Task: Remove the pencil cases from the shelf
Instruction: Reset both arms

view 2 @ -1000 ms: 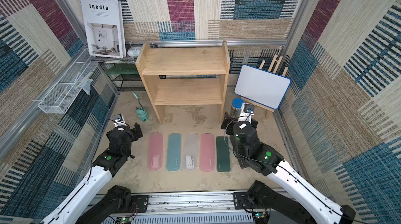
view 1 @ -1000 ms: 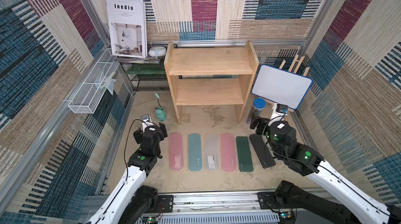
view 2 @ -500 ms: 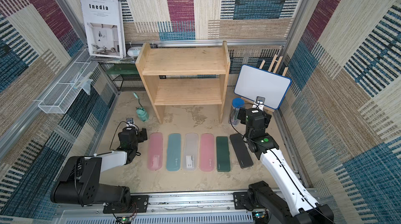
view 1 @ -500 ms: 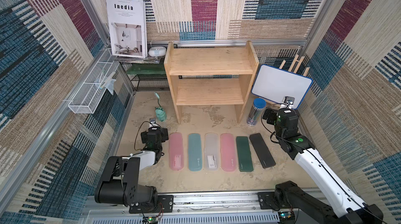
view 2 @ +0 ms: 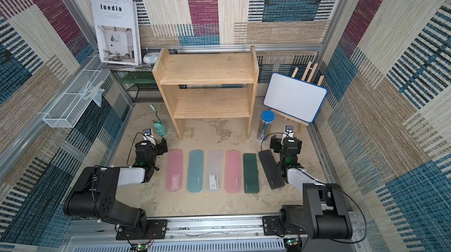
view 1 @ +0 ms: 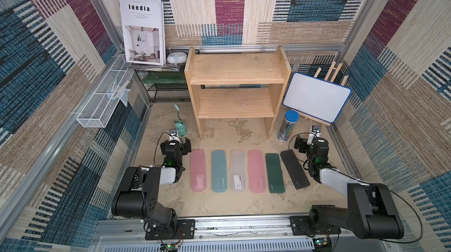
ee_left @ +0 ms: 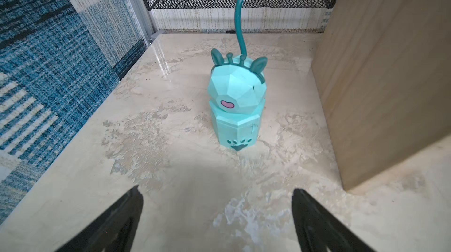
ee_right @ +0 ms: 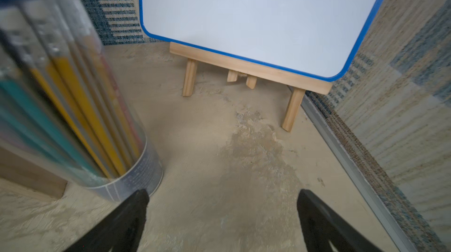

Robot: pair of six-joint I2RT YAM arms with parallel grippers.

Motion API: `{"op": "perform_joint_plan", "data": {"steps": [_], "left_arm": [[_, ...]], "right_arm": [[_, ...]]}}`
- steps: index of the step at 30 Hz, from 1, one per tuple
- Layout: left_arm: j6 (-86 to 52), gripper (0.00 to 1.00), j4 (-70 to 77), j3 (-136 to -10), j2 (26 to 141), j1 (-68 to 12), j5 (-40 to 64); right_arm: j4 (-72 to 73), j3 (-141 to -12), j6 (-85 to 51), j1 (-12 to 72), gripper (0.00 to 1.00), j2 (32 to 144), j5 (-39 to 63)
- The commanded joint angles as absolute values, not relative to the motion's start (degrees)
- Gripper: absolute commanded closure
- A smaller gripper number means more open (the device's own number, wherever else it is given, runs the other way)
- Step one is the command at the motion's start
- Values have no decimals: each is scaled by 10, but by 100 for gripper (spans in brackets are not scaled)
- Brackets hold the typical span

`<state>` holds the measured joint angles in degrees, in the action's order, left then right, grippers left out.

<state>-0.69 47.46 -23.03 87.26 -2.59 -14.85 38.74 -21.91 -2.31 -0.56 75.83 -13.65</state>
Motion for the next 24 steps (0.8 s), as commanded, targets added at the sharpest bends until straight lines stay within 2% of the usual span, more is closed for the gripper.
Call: {"op": "perform_joint_plan", "data": {"steps": [1, 10, 12, 24], "left_arm": [[-8, 1, 468, -233, 874, -25, -149], [-9, 1, 465, -233, 873, -25, -148], [-9, 1, 466, -233, 873, -25, -148], [-8, 1, 464, -234, 874, -25, -148]], "right_arm": [[512, -225, -13, -9, 1, 808, -73], [709, -142, 5, -9, 1, 877, -24], [664, -155, 13, -9, 1, 866, -19], [676, -151, 11, -9, 1, 868, -19]]}}
